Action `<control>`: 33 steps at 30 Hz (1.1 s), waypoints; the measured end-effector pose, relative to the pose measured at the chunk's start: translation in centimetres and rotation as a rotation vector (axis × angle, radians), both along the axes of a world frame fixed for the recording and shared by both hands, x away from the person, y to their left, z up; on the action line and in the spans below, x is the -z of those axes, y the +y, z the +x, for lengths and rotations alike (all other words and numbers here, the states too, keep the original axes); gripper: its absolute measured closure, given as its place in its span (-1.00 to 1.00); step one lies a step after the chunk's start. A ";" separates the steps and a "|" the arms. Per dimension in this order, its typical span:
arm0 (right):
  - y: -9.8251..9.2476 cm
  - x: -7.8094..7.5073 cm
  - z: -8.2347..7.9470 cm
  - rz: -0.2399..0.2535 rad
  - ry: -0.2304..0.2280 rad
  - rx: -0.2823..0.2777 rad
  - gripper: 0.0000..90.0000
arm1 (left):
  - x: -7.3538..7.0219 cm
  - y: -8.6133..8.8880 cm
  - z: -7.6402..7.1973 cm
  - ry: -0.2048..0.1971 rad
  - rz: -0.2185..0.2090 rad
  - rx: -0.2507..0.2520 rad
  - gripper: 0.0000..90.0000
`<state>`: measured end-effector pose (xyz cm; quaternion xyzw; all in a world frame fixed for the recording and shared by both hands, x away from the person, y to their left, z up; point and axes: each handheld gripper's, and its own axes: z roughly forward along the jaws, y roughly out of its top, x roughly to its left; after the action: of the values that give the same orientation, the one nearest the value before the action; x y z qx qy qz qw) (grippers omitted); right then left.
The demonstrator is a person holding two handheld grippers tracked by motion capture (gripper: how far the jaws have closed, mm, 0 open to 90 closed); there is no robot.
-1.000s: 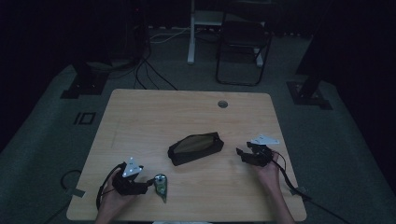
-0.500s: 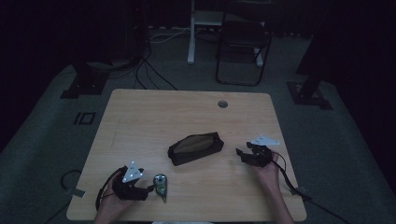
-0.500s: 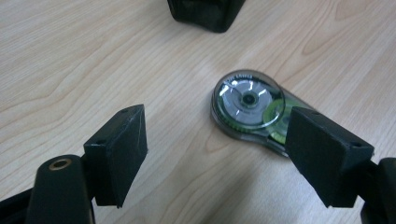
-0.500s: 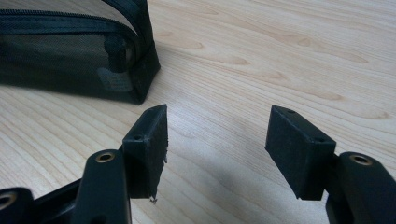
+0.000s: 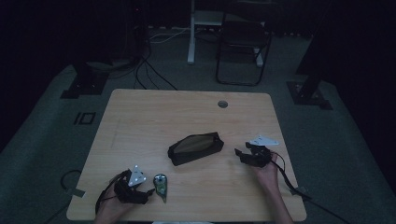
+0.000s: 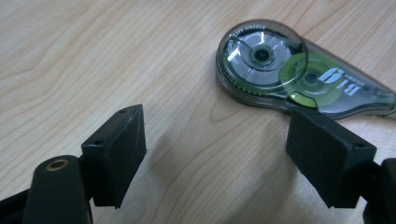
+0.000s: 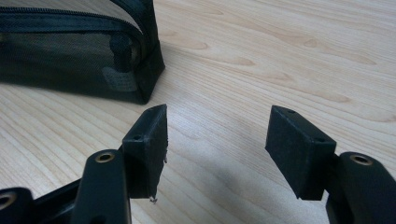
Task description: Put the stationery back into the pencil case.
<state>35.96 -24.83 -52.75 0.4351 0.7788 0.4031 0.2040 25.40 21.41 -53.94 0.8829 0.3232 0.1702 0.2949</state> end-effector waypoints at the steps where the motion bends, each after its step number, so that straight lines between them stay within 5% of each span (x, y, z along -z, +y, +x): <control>1: 0.0 0.0 0.0 -0.001 -0.002 -0.002 -0.14 | 0.0 -0.1 0.0 -0.002 -0.003 0.001 -0.57; 17: 0.0 0.1 0.0 -0.005 -0.002 -0.002 -0.14 | 0.3 -2.1 0.5 -0.001 -0.030 0.083 -0.61; 23: 0.0 0.2 0.0 -0.008 0.002 -0.004 -0.14 | 0.5 -2.5 1.0 0.044 -0.085 0.114 -0.46; 33: -0.1 0.5 0.0 -0.012 0.009 -0.004 -0.14 | 0.4 -2.5 1.1 0.038 -0.100 0.114 -0.17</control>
<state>35.96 -24.93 -53.22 0.4342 0.7830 0.3968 0.2024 26.54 18.93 -54.36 0.8872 0.2862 0.1202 0.3415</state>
